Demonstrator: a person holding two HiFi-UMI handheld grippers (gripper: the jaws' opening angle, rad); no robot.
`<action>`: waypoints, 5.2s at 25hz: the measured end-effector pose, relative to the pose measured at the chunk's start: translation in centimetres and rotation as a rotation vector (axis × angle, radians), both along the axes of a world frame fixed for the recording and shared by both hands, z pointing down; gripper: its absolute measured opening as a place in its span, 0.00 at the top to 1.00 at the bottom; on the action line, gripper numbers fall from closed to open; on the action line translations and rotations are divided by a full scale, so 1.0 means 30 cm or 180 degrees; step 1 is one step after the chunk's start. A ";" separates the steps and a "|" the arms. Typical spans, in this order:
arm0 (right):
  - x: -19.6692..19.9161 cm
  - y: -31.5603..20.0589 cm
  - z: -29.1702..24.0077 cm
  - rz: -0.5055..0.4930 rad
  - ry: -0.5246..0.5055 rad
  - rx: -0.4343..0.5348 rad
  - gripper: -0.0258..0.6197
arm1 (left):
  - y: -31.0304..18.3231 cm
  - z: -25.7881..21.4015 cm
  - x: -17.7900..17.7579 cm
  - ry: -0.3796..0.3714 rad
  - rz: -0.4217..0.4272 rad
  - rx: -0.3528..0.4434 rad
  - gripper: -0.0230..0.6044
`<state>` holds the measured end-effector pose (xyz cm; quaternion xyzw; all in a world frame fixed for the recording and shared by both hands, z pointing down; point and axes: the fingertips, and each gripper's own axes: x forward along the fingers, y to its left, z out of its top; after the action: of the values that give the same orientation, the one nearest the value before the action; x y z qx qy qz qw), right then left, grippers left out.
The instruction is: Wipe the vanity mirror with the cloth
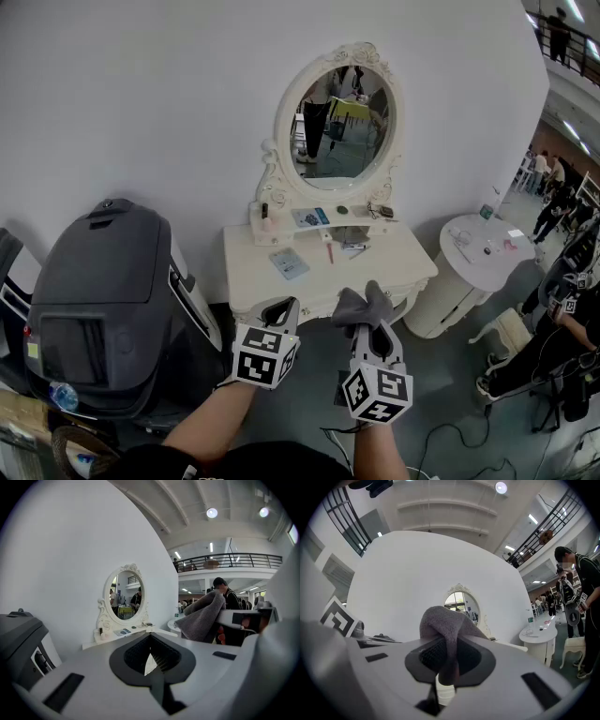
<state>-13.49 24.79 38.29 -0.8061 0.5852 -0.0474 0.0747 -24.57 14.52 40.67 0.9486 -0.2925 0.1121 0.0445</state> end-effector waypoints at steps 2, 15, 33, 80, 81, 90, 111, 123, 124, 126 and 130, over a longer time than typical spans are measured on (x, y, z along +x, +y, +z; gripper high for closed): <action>0.019 0.005 0.005 -0.0008 -0.0021 0.0006 0.90 | 0.008 0.003 0.022 -0.0016 0.0010 0.0006 0.95; 0.147 -0.013 0.032 -0.0239 -0.0097 -0.0007 0.90 | 0.021 0.026 0.157 -0.0127 -0.0103 0.0023 0.95; 0.333 -0.139 0.106 -0.0362 -0.0152 -0.0120 0.90 | -0.073 0.101 0.398 -0.0169 -0.0025 -0.0043 0.95; 0.759 -1.154 0.129 -0.0317 -0.0075 -0.0384 0.90 | -1.087 0.132 0.827 -0.0035 0.0106 -0.0262 0.95; 0.782 -1.174 0.129 -0.0339 -0.0078 -0.0378 0.90 | -1.105 0.134 0.848 -0.0040 0.0085 -0.0258 0.95; 0.975 -1.428 0.075 -0.0821 -0.0065 -0.0273 0.90 | -1.297 0.079 1.033 -0.0028 -0.0317 -0.0152 0.95; 1.428 -1.903 -0.114 -0.1285 0.0125 -0.0026 0.90 | -1.583 0.079 1.220 -0.0126 -0.1293 -0.0249 0.95; 1.751 -2.049 -0.197 -0.0447 -0.0013 0.0003 0.90 | -1.575 0.109 1.155 -0.0272 -0.1280 -0.0261 0.95; 1.759 -2.058 -0.198 -0.0423 -0.0007 -0.0002 0.90 | -1.575 0.108 1.148 -0.0267 -0.1286 -0.0255 0.95; 1.767 -2.071 -0.200 -0.0378 0.0019 -0.0005 0.90 | -1.574 0.105 1.137 -0.0253 -0.1296 -0.0235 0.95; 1.770 -2.081 -0.211 -0.0293 0.0037 0.0010 0.90 | -1.569 0.112 1.129 -0.0258 -0.1271 -0.0246 0.95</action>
<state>39.59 -37.63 31.97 -0.7784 0.6221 -0.0452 0.0703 9.32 -32.55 44.02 0.8641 -0.4717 0.1502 0.0904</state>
